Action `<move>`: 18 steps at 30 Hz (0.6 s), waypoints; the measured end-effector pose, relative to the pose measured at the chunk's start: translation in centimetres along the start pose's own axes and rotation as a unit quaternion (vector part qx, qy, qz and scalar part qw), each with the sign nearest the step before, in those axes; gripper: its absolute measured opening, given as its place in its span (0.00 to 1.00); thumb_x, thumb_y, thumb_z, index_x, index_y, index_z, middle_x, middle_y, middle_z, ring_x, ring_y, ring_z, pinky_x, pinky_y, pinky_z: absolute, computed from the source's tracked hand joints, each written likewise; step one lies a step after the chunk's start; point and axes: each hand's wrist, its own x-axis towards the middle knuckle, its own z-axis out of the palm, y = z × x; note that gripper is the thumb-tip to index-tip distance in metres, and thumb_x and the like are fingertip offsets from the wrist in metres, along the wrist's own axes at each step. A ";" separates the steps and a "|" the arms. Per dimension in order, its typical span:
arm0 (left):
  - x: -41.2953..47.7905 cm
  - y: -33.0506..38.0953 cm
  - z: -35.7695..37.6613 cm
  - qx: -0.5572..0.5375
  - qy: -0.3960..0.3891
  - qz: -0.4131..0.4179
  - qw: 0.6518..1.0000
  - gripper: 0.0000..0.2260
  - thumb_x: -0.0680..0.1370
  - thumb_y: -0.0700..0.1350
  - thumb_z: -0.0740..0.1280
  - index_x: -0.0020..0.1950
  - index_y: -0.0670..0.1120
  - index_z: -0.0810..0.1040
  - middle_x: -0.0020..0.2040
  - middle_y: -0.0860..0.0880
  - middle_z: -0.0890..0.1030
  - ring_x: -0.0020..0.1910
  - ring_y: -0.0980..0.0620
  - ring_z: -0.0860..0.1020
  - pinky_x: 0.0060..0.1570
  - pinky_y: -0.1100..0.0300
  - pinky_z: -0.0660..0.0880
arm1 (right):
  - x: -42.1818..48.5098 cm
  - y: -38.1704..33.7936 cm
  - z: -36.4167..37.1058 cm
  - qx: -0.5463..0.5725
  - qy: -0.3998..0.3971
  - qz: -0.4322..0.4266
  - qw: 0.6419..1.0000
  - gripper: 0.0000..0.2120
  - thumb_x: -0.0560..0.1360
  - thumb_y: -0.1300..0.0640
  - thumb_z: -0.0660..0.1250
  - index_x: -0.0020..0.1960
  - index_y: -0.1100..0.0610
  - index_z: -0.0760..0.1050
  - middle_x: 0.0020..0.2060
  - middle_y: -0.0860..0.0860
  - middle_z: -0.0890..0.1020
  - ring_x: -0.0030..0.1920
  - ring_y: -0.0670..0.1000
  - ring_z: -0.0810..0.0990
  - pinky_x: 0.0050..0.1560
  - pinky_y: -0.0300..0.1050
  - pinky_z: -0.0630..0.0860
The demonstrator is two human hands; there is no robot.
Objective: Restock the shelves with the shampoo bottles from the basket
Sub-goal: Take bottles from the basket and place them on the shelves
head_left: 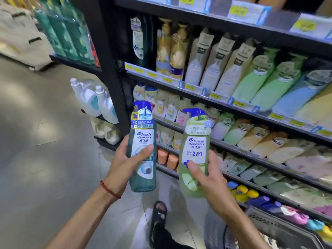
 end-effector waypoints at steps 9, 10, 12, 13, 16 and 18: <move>14.6 5.4 -3.6 0.013 -0.004 0.032 0.999 0.26 0.66 0.54 0.79 0.63 0.55 0.79 0.58 0.49 0.86 0.53 0.48 0.86 0.46 0.58 0.82 | 16.0 -2.1 4.8 0.045 -0.006 -0.001 0.999 0.24 0.77 0.47 0.72 0.70 0.35 0.67 0.61 0.42 0.85 0.58 0.48 0.86 0.50 0.43 0.84; 15.7 5.8 -3.9 0.013 -0.006 0.039 0.999 0.26 0.66 0.53 0.79 0.63 0.55 0.79 0.58 0.49 0.86 0.54 0.49 0.85 0.46 0.59 0.82 | 17.1 -2.4 5.1 0.047 -0.007 -0.005 0.999 0.23 0.78 0.49 0.72 0.70 0.38 0.69 0.61 0.44 0.85 0.58 0.50 0.86 0.49 0.43 0.84; 18.3 6.6 -5.2 0.012 -0.011 0.041 0.999 0.26 0.66 0.53 0.79 0.64 0.55 0.79 0.59 0.49 0.85 0.55 0.49 0.85 0.48 0.57 0.82 | 19.7 -3.1 6.3 0.044 0.007 -0.010 0.999 0.22 0.78 0.52 0.72 0.69 0.43 0.71 0.60 0.48 0.86 0.57 0.51 0.87 0.47 0.42 0.83; 19.5 6.9 -5.9 0.015 -0.017 0.040 0.999 0.27 0.67 0.53 0.79 0.65 0.55 0.78 0.60 0.49 0.85 0.56 0.48 0.85 0.50 0.55 0.83 | 20.8 -3.4 6.8 0.042 0.023 -0.009 0.999 0.21 0.77 0.54 0.72 0.68 0.44 0.71 0.59 0.48 0.86 0.56 0.51 0.87 0.45 0.40 0.83; 23.4 7.5 -8.4 0.021 -0.044 0.039 0.998 0.27 0.68 0.52 0.78 0.66 0.53 0.77 0.61 0.47 0.84 0.59 0.43 0.84 0.54 0.48 0.83 | 23.4 -4.3 8.7 0.029 0.060 -0.014 0.998 0.22 0.76 0.56 0.73 0.66 0.43 0.71 0.58 0.44 0.86 0.55 0.47 0.87 0.43 0.40 0.83; 26.0 8.1 -10.2 0.016 -0.072 0.035 0.997 0.27 0.69 0.51 0.78 0.67 0.53 0.76 0.62 0.46 0.84 0.60 0.42 0.83 0.56 0.46 0.82 | 24.7 -4.8 10.1 -0.005 0.084 -0.034 0.996 0.23 0.77 0.58 0.75 0.67 0.44 0.71 0.56 0.40 0.86 0.52 0.42 0.86 0.40 0.51 0.83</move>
